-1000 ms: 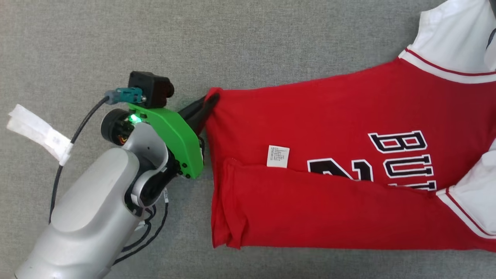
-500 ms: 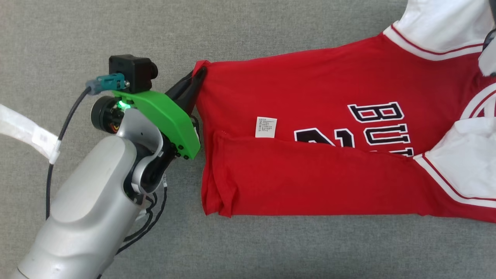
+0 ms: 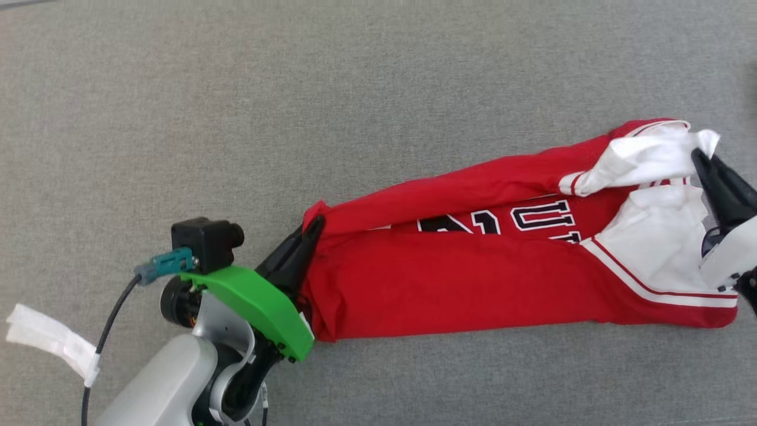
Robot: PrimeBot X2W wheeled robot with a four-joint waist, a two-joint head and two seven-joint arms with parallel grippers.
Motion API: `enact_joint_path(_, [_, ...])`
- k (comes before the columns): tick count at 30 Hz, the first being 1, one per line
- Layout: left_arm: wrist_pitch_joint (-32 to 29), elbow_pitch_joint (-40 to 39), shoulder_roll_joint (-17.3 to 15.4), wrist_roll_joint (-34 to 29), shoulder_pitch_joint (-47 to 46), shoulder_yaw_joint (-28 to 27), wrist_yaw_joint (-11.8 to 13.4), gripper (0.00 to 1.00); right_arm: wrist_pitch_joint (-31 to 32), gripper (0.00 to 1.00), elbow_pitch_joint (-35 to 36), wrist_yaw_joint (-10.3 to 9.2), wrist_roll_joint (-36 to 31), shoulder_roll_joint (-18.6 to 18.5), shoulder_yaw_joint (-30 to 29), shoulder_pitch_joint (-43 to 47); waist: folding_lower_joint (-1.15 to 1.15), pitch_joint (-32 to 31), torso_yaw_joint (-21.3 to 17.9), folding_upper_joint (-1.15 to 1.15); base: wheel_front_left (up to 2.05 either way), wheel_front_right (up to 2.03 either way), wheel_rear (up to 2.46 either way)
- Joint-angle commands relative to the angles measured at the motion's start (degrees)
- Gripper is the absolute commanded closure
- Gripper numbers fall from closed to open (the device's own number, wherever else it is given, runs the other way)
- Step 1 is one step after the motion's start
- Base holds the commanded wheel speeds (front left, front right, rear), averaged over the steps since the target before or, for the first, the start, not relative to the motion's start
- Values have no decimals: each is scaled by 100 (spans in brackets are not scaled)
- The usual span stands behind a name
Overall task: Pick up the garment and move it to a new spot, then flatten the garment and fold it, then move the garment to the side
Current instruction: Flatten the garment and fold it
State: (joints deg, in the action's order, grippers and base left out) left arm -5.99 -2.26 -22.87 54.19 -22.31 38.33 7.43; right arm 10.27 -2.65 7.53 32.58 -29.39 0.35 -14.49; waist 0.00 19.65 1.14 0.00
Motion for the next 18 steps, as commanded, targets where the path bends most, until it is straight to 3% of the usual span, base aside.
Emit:
enact_joint_path(1, [68, -114, -21, 101, 187, -50, 69, 100, -58, 100, -22, -9, -17, 70, -34, 155, 0, -225, -211, 0, 0, 0, 0])
enact_joint_path(8, [137, -332, -54, 231, 758, -26, 235, 100, -247, 100, -378, -9, -85, 354, 57, 494, 0, -372, -264, 0, 0, 0, 0])
enact_joint_path(9, [166, -314, -47, 251, 820, -31, 264, 86, -254, 90, -440, -9, -81, 386, 48, 527, 0, -387, -256, 0, 0, 0, 0])
enact_joint_path(11, [178, -253, -32, 279, 921, -11, 294, 33, -156, 42, -559, -9, -135, 379, 65, 621, 0, -404, -242, 0, 0, 0, 0])
enact_joint_path(12, [189, -199, -91, 173, 942, 44, 290, 0, -75, 0, -594, -8, -156, 345, 145, 684, 0, -415, -231, 0, 0, 0, 0])
enact_joint_path(18, [548, 98, -263, -289, 1216, 143, 545, 0, 331, 0, -555, -8, -382, 178, -28, 884, 0, -514, -210, 0, 0, 0, 0])
